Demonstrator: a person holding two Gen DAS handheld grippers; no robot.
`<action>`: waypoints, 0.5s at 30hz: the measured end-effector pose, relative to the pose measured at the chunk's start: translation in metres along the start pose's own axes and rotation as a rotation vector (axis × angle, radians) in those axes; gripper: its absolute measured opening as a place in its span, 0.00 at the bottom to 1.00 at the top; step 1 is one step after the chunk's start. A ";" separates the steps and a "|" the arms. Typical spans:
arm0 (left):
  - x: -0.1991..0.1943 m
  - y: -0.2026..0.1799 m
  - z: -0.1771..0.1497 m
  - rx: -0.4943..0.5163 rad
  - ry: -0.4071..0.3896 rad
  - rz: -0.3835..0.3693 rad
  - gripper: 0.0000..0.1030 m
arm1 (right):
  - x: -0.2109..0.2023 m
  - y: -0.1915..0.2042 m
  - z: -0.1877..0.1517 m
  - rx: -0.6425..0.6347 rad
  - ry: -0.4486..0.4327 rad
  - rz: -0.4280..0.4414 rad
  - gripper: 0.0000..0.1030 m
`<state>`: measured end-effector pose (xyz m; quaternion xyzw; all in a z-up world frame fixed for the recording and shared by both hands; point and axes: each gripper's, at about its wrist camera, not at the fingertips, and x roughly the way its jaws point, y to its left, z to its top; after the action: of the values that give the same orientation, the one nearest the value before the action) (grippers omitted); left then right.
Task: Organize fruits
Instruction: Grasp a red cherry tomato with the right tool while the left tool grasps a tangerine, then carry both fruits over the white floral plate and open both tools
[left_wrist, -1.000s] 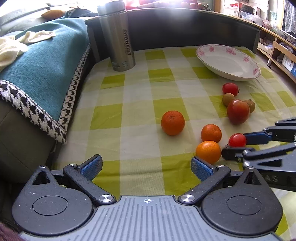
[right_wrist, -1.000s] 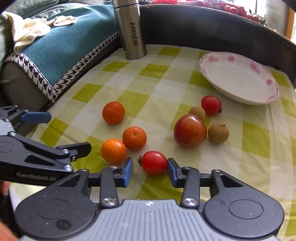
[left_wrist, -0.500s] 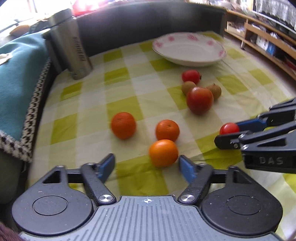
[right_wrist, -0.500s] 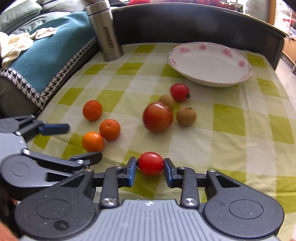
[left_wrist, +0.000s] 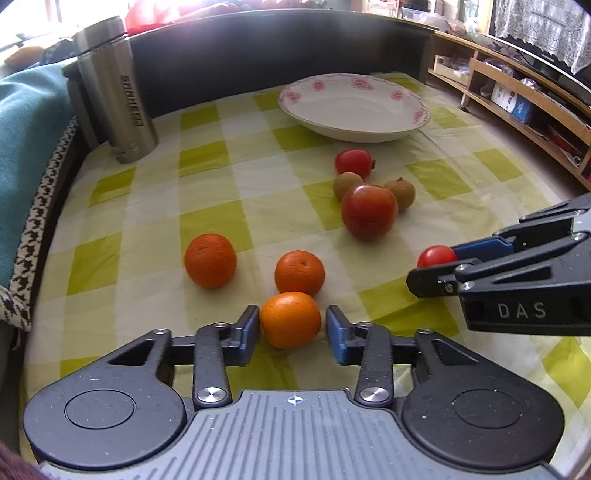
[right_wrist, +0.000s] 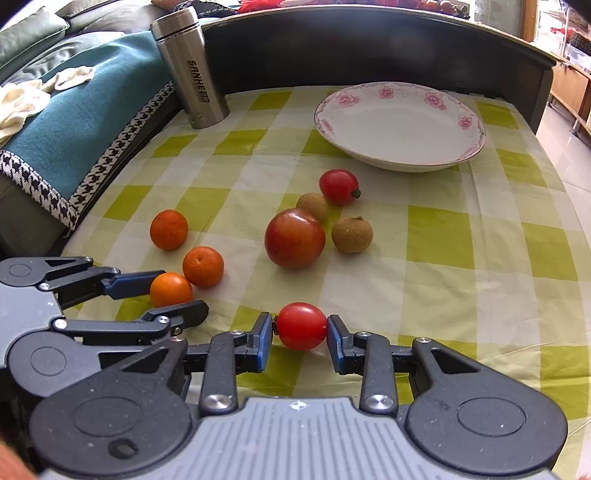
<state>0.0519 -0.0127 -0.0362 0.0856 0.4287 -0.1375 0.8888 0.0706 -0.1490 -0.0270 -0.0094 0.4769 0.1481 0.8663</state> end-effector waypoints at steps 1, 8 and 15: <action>0.000 -0.001 0.000 0.005 0.001 -0.001 0.42 | -0.001 -0.001 0.000 0.003 -0.001 -0.001 0.36; -0.004 0.004 -0.001 -0.006 0.010 -0.019 0.41 | -0.009 -0.006 0.004 0.021 -0.025 -0.015 0.36; -0.014 0.007 0.005 -0.031 -0.015 -0.036 0.41 | -0.020 -0.009 0.010 0.032 -0.058 -0.025 0.36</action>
<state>0.0492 -0.0046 -0.0217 0.0630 0.4256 -0.1475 0.8906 0.0714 -0.1610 -0.0065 0.0027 0.4539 0.1301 0.8815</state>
